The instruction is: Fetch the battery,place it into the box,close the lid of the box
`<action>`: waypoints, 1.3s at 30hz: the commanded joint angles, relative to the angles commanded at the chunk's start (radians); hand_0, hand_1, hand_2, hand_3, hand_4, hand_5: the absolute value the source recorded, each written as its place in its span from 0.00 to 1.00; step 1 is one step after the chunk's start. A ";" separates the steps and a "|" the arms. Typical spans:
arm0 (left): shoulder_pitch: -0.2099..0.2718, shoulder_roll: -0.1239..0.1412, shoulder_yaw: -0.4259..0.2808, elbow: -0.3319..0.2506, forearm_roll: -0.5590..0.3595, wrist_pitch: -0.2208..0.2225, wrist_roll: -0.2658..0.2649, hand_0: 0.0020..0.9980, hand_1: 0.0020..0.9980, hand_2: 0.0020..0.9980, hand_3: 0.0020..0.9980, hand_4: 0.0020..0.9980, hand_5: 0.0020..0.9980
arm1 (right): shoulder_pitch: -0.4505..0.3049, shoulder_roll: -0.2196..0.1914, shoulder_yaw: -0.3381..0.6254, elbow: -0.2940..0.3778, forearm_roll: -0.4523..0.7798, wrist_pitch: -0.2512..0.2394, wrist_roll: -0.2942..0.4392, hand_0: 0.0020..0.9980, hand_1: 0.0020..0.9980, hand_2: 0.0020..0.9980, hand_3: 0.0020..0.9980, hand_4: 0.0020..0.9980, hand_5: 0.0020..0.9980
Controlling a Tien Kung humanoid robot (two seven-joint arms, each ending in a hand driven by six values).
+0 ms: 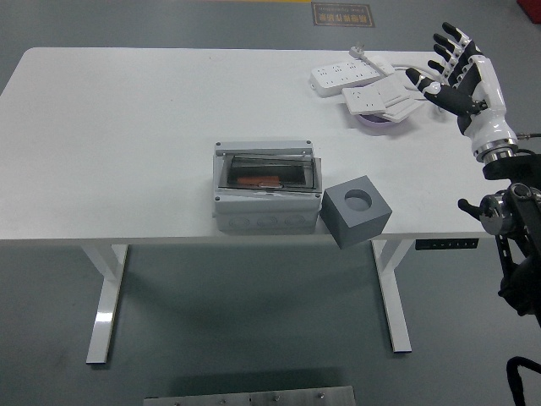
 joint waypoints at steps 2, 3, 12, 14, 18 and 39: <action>0.001 0.001 0.003 0.000 -0.007 0.000 -0.003 0.62 0.68 0.58 0.60 0.60 0.02 | 0.000 -0.001 0.002 0.002 0.002 -0.002 0.001 0.88 0.88 0.87 0.91 1.00 0.31; 0.001 0.002 0.004 0.000 -0.009 0.000 -0.003 0.62 0.68 0.58 0.60 0.60 0.02 | 0.000 -0.002 0.002 0.003 0.002 -0.002 0.002 0.85 0.81 0.81 0.89 1.00 0.39; 0.013 0.012 0.023 0.001 -0.051 -0.011 -0.012 0.62 0.68 0.58 0.60 0.60 0.02 | -0.004 -0.008 -0.001 0.021 0.002 0.001 -0.003 0.85 0.81 0.83 0.88 1.00 0.43; 0.017 0.016 0.030 0.001 -0.066 -0.013 -0.017 0.62 0.68 0.58 0.60 0.60 0.02 | -0.006 -0.009 -0.004 0.025 0.001 0.001 -0.004 0.85 0.81 0.83 0.88 1.00 0.43; 0.029 0.023 0.039 0.002 -0.086 -0.017 -0.023 0.62 0.68 0.58 0.60 0.60 0.02 | -0.012 -0.009 -0.007 0.034 0.003 0.003 -0.007 0.86 0.81 0.84 0.89 1.00 0.44; 0.100 0.049 0.084 0.004 -0.175 -0.022 -0.055 0.63 0.67 0.59 0.60 0.60 0.03 | -0.049 -0.034 -0.043 0.063 0.033 -0.041 0.032 0.88 0.82 0.84 0.88 1.00 0.50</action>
